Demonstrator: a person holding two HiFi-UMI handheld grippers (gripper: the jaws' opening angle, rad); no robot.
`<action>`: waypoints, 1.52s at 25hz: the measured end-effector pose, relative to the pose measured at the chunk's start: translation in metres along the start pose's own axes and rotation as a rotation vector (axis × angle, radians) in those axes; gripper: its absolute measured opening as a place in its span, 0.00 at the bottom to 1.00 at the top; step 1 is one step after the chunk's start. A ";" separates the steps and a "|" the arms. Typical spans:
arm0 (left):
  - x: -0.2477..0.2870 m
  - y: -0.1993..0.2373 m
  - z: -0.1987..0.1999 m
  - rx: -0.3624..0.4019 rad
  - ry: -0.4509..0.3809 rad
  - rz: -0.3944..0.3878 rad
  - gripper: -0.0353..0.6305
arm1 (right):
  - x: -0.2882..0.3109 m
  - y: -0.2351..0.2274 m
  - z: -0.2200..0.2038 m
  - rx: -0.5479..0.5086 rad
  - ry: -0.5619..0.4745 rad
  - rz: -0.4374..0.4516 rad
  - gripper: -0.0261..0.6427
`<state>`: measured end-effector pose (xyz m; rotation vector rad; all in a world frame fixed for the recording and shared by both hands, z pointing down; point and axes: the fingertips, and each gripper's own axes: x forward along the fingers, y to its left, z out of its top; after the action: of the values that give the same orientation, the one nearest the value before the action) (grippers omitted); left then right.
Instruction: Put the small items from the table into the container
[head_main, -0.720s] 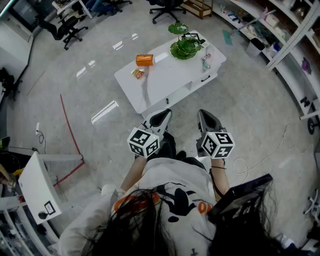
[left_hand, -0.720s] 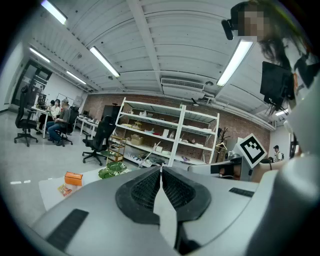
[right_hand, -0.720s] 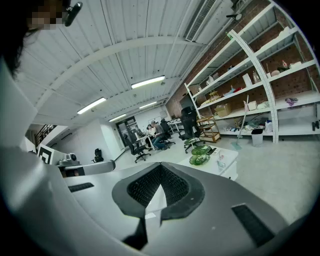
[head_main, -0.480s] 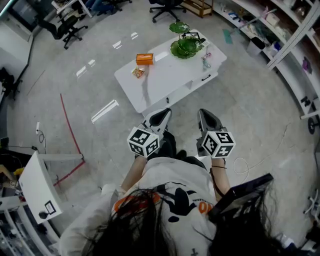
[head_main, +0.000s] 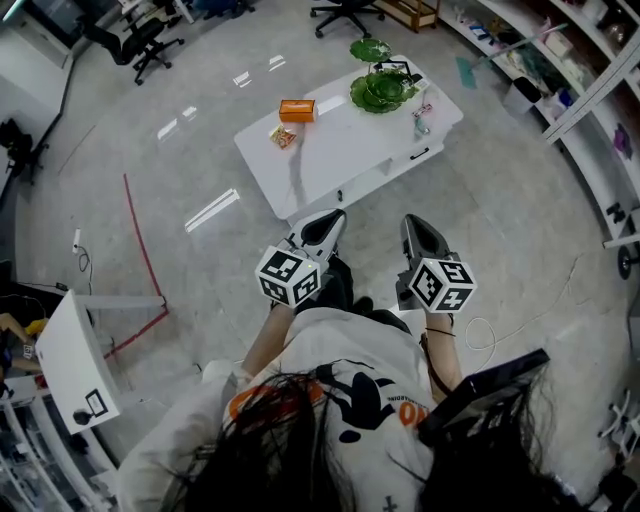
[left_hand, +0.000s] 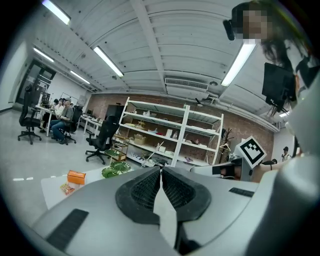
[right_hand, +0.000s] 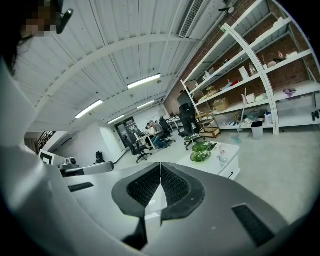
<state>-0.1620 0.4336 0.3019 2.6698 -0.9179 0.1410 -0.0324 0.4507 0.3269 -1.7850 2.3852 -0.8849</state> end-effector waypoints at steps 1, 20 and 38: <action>0.002 0.002 0.001 -0.001 0.000 0.003 0.06 | 0.002 0.000 0.000 -0.008 0.006 0.001 0.06; 0.046 0.078 -0.007 -0.071 0.049 0.071 0.06 | 0.076 -0.019 -0.004 -0.068 0.134 0.028 0.06; 0.090 0.311 -0.024 -0.176 0.167 0.190 0.06 | 0.276 -0.002 -0.004 0.006 0.294 0.068 0.06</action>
<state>-0.2820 0.1568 0.4230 2.3678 -1.0739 0.3060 -0.1262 0.2059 0.4148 -1.6614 2.5902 -1.2196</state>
